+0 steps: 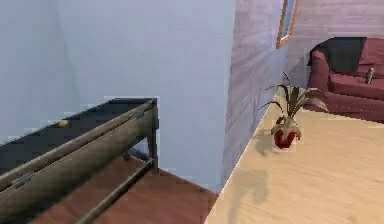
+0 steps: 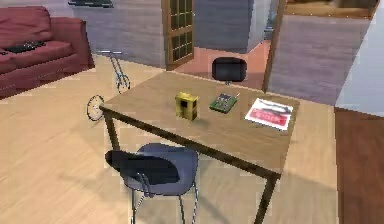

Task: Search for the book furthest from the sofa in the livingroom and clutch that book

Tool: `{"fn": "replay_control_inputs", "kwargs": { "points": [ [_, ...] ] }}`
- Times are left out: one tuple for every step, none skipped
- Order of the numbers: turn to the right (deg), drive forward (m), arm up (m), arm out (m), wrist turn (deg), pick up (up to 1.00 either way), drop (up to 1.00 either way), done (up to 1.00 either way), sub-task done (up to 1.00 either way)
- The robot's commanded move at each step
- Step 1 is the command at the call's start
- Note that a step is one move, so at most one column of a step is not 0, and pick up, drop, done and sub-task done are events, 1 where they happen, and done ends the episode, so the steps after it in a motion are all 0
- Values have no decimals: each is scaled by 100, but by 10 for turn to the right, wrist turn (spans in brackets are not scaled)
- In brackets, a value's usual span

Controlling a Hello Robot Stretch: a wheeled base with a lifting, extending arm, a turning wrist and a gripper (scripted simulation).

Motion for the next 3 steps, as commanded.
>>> {"fn": "replay_control_inputs", "kwargs": {
  "points": [
    [450,0,0,0,0,0,0,0,0],
    [450,0,0,0,0,0,0,0,0],
    [450,0,0,0,0,0,0,0,0]
  ]
}}
